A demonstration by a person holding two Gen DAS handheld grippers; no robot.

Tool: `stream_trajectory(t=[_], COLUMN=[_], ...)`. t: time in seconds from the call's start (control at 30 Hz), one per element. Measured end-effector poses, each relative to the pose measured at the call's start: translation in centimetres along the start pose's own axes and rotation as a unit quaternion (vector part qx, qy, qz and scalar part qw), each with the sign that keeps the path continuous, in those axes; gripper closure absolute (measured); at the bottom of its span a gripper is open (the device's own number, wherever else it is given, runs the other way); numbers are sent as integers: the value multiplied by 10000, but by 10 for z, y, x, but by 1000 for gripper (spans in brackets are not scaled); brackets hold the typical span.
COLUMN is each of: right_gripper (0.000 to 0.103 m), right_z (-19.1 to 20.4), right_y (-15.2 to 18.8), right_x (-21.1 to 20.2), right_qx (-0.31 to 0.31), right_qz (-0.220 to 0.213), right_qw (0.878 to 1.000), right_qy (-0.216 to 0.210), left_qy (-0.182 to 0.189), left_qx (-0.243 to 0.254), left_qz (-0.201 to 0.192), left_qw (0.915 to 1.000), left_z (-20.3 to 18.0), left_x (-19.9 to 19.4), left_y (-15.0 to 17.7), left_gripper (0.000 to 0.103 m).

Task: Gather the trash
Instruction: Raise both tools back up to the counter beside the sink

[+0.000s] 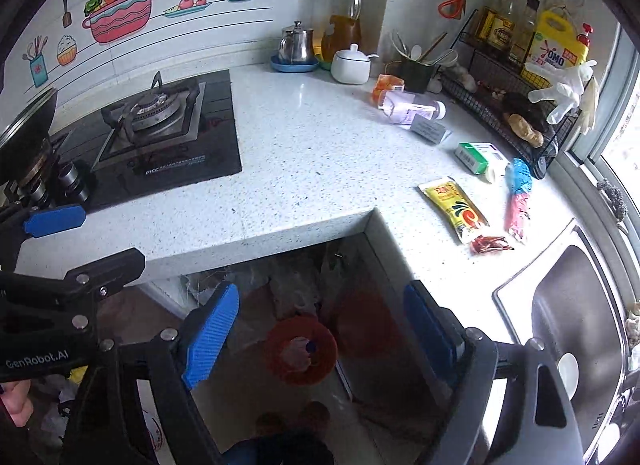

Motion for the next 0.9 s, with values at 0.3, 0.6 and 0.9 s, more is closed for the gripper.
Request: stream_trajectory(t=[0.3,0.6,0.9], right_gripper=[19,19,19], right_z=[-37,-91,-147], right_y=[-8,-5,-7], right_x=[-7,9,47], right_qx=[323,882,1094], right_qz=[136,310,635], right_qw=[9982,9917,9882], right_qy=[491,878,865], left_qy=[494,845,895], left_qx=[280,790,984], left_qz=[134,334,438], left_qw=[9983,9927,9901], left_z=[-41,-102,-165], left_x=[13,52,101], left_y=[-24,-56,-89], left_gripper=[21,21,21])
Point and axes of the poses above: each gripper's, at about its wrist camera, not at the fingertips, and x roughly the way its jaws point, z to its left, y to its underside, the point moved 5 cm from there along x, roughly the way its jaws point, and after that the axes turned 15 degrees about -x, right-handed, at the moved point
